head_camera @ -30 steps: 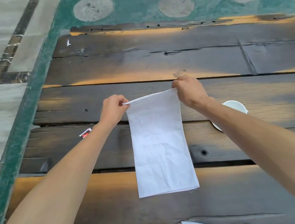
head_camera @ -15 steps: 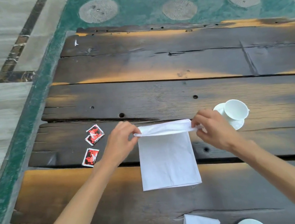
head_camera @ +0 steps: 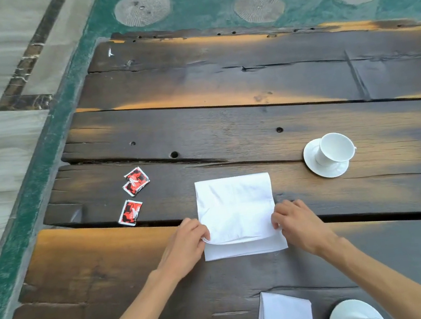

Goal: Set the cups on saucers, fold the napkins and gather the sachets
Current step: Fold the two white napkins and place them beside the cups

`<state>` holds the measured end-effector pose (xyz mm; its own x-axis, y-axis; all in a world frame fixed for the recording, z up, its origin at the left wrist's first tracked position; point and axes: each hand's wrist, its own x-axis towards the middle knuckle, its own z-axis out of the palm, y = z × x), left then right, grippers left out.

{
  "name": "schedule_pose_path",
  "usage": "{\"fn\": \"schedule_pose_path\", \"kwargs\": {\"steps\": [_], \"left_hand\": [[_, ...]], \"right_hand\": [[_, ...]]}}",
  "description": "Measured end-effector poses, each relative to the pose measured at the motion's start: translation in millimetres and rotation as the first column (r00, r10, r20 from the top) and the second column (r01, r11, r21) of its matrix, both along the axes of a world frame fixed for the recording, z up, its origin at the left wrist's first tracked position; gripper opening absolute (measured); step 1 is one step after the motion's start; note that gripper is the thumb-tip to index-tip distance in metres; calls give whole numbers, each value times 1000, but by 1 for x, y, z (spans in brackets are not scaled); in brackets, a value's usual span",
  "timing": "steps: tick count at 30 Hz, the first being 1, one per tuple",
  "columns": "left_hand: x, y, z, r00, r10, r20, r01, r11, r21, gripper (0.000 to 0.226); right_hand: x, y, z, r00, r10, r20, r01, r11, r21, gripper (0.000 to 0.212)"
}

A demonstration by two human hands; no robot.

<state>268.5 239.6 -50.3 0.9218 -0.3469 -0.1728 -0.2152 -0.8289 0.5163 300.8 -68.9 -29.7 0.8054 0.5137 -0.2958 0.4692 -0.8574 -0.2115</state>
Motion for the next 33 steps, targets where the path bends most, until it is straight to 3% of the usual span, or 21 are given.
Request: {"fn": "schedule_pose_path", "kwargs": {"steps": [6, 15, 20, 26, 30, 33], "left_hand": [[-17, -10, -21, 996, 42, -80, -41, 999, 16, 14], [-42, -17, -23, 985, 122, -123, -131, 989, -73, 12], [-65, -25, -33, 992, 47, -116, -54, 997, -61, 11], [-74, -29, -46, 996, -5, -92, 7, 1000, 23, 8], [-75, -30, -46, 981, 17, -193, -15, 1000, 12, 29], [-59, -29, -36, 948, 112, -297, -148, 984, -101, 24]], "right_hand": [[-9, -2, -15, 998, 46, -37, -50, 993, -108, 31], [-21, -18, -16, 1000, 8, 12, -7, 999, -34, 35], [-29, -28, -25, 994, -15, -111, 13, 1000, -20, 21], [-33, -36, -27, 992, 54, -112, -59, 997, -44, 29], [-38, -39, -29, 991, 24, -132, -32, 998, -59, 30], [-30, -41, -30, 966, -113, -233, 122, 992, 22, 29]]}}
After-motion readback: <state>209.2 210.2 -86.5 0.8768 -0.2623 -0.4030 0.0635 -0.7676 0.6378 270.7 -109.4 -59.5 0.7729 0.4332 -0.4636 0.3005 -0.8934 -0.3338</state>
